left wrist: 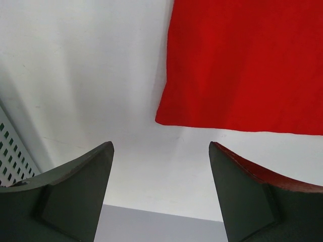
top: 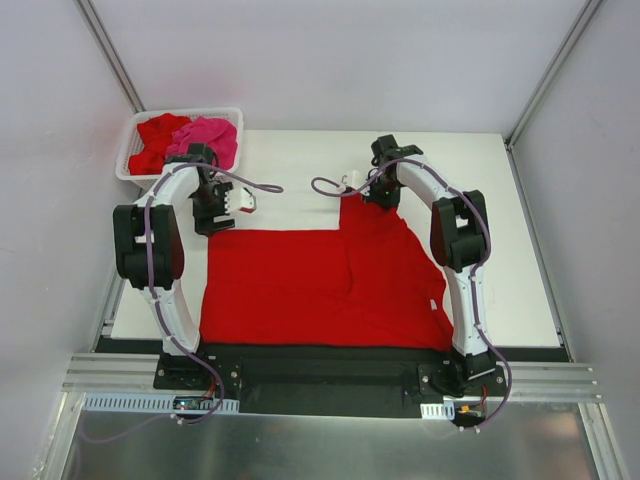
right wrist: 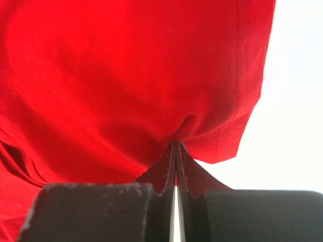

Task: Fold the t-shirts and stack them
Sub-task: Grap the side of the flattened tshirt furthest away from the robot with both arms

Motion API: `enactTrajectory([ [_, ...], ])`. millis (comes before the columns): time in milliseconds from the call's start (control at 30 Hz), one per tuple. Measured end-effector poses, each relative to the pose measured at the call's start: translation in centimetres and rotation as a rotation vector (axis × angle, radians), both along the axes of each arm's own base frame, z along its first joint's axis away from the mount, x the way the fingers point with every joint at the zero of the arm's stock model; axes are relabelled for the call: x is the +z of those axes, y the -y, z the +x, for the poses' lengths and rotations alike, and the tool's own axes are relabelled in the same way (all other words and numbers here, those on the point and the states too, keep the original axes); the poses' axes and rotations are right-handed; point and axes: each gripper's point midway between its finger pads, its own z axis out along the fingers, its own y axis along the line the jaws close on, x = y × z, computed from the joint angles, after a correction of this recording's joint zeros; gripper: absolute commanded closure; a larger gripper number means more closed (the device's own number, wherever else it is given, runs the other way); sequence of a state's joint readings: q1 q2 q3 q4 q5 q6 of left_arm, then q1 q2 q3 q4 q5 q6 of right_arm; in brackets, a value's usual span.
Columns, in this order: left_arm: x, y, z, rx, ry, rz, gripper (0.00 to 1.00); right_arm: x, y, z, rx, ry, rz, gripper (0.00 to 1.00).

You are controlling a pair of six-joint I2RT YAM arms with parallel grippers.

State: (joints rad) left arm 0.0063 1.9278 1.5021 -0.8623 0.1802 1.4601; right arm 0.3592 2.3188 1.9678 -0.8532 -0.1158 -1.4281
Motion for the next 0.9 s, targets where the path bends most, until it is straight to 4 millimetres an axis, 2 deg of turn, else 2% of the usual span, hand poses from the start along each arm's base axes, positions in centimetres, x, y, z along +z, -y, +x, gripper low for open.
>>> enactTrajectory([
  [300, -2.1, 0.6, -0.1, -0.03, -0.051, 0.0, 0.23, -0.1, 0.1, -0.3, -0.025, -0.012, -0.005, 0.99],
  [533, -2.5, 1.5, 0.2, -0.052, -0.061, 0.001, 0.23, -0.1, -0.2, -0.6, -0.029, -0.02, -0.006, 0.99],
  [733, -2.4, 1.4, 1.0, -0.036, -0.056, 0.01, 0.23, -0.1, -0.3, -0.7, -0.03, -0.021, -0.005, 0.99],
  [900, -3.2, 0.9, 0.9, -0.027, -0.078, 0.036, 0.23, -0.1, -0.3, -0.8, -0.037, -0.025, -0.004, 0.99],
])
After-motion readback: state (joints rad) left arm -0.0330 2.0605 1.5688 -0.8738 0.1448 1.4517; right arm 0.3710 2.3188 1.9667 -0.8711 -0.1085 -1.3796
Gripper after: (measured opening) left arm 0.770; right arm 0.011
